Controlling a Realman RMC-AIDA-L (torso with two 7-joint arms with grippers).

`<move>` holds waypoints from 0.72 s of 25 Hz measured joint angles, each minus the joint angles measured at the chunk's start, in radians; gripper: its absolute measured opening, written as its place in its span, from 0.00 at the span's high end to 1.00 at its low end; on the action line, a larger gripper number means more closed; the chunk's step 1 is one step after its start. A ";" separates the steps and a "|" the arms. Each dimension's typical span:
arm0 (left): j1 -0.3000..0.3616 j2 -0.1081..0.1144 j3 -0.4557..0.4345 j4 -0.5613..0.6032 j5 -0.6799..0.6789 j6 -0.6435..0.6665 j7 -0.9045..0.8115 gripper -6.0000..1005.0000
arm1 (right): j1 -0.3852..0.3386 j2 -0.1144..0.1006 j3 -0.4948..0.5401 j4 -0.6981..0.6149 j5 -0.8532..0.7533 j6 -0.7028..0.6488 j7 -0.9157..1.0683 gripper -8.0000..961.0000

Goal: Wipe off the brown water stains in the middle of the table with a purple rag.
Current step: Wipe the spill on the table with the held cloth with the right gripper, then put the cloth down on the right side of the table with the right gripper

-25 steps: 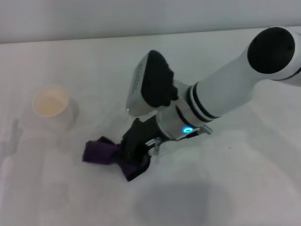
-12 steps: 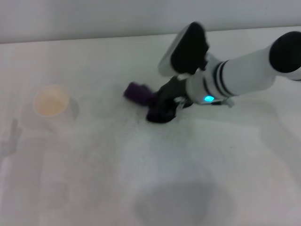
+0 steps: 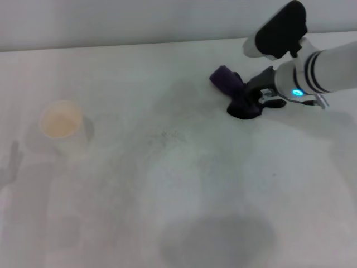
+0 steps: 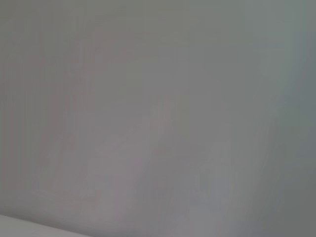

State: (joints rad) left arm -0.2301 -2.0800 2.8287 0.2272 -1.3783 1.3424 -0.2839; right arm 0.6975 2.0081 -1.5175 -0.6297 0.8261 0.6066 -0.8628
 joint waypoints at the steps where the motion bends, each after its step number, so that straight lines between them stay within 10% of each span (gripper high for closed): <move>1: -0.001 0.000 0.000 0.000 -0.001 0.000 0.000 0.12 | -0.014 0.001 0.017 -0.022 -0.017 0.030 0.007 0.88; 10: -0.006 0.000 0.000 -0.011 -0.003 0.036 0.000 0.12 | -0.278 0.002 0.045 -0.519 -0.005 0.342 0.012 0.88; 18: -0.008 0.001 0.000 -0.016 -0.005 0.075 -0.049 0.12 | -0.342 0.000 0.116 -0.580 0.026 0.469 0.007 0.88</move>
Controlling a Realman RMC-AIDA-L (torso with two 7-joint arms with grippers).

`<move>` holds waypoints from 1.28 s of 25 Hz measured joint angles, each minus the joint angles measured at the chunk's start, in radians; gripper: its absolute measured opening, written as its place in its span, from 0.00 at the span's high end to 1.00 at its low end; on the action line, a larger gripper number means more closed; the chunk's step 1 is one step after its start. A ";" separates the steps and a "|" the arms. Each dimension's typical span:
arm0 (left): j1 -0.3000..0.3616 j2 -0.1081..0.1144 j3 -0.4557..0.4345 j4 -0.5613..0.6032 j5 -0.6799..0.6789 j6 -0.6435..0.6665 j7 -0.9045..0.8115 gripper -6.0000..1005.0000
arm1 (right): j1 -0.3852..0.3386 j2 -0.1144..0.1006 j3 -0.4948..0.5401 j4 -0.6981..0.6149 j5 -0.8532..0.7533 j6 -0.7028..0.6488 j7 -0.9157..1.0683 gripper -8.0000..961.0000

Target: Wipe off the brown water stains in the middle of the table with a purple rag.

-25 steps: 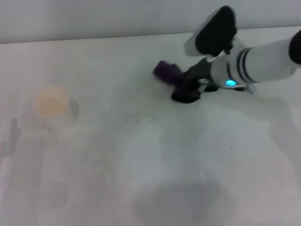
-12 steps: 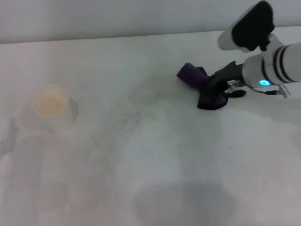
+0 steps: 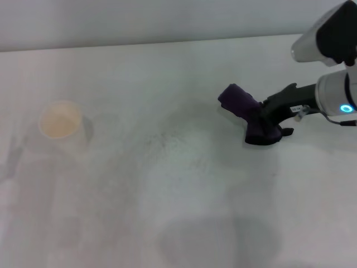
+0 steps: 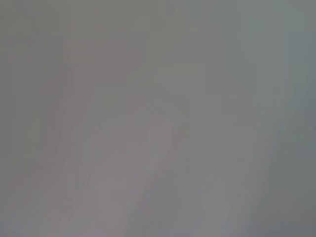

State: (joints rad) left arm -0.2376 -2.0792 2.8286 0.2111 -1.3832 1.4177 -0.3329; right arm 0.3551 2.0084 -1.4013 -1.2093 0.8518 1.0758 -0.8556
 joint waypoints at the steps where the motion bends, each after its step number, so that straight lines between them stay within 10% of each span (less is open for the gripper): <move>1: -0.002 0.000 0.000 -0.003 0.000 0.000 -0.003 0.12 | -0.001 0.000 0.014 0.008 0.006 0.013 -0.002 0.88; 19: -0.008 -0.001 0.000 -0.007 -0.001 0.001 -0.005 0.12 | -0.005 -0.002 0.145 0.170 0.305 0.093 -0.339 0.76; 32: -0.023 -0.001 0.000 -0.008 0.005 0.001 -0.005 0.12 | 0.086 -0.032 0.738 0.717 0.958 0.370 -0.725 0.12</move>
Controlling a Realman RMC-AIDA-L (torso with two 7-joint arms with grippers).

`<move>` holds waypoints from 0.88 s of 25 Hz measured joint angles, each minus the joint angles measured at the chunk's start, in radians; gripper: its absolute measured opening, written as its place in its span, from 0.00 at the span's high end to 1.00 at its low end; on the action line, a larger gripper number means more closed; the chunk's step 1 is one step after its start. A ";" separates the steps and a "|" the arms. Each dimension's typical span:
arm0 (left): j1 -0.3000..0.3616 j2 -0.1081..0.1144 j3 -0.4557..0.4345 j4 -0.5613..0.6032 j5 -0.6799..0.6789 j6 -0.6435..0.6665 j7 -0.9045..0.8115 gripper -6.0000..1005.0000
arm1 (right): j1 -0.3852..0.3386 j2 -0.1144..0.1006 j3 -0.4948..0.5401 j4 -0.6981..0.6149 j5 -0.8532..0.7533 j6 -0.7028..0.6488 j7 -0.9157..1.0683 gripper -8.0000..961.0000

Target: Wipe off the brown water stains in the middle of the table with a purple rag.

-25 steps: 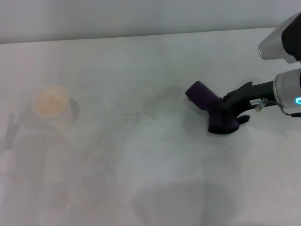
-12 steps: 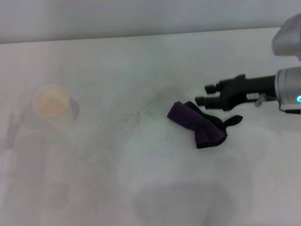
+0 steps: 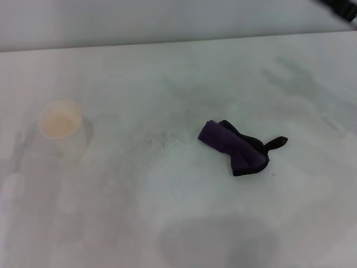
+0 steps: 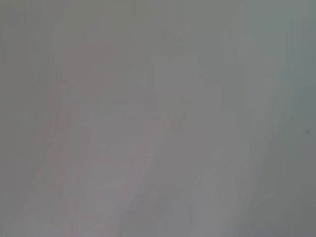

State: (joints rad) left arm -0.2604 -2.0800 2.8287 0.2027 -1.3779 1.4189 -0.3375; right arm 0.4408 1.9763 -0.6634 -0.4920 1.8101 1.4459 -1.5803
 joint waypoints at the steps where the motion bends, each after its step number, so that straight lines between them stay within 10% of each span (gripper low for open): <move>1: -0.001 0.000 0.000 0.000 0.000 0.000 0.000 0.12 | 0.001 -0.003 0.045 0.026 0.018 0.051 -0.005 0.09; 12: -0.002 0.001 0.000 -0.011 0.000 0.000 0.000 0.12 | -0.118 0.027 0.290 0.201 0.352 0.312 -0.025 0.09; 22: -0.010 0.000 0.000 -0.010 -0.001 0.000 0.000 0.12 | -0.106 0.030 0.259 0.382 0.341 0.073 -0.957 0.10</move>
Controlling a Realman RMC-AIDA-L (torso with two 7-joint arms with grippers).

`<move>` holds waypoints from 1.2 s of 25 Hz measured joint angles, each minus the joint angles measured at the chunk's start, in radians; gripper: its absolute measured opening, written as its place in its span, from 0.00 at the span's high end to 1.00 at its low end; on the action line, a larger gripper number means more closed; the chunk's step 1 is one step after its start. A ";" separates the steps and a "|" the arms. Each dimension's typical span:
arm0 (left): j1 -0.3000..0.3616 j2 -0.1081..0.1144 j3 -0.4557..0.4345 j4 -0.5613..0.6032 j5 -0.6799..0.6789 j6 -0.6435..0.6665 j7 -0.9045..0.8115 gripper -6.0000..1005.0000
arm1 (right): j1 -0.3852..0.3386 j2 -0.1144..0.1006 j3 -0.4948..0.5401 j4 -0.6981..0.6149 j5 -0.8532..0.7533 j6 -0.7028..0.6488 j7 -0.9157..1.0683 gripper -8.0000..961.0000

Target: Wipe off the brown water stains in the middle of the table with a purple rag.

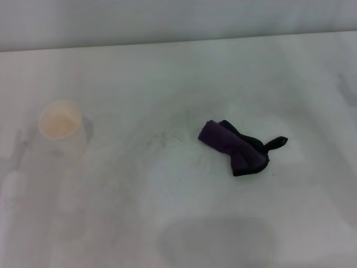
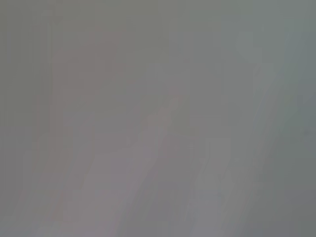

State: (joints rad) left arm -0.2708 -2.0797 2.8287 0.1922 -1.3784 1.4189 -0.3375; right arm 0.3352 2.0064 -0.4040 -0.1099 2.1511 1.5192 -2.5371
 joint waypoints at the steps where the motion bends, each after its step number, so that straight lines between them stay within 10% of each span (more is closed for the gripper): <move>1: -0.001 0.000 0.000 0.001 0.000 0.000 0.000 0.12 | 0.010 0.002 0.000 0.021 -0.001 -0.020 -0.093 0.10; 30: -0.110 0.001 0.000 -0.038 -0.053 0.004 0.008 0.12 | 0.206 0.019 0.015 0.134 0.007 -0.229 -0.244 0.10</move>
State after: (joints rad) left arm -0.3807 -2.0787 2.8287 0.1547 -1.4310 1.4234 -0.3298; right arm 0.5417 2.0255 -0.3893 0.0237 2.1577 1.2900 -2.7808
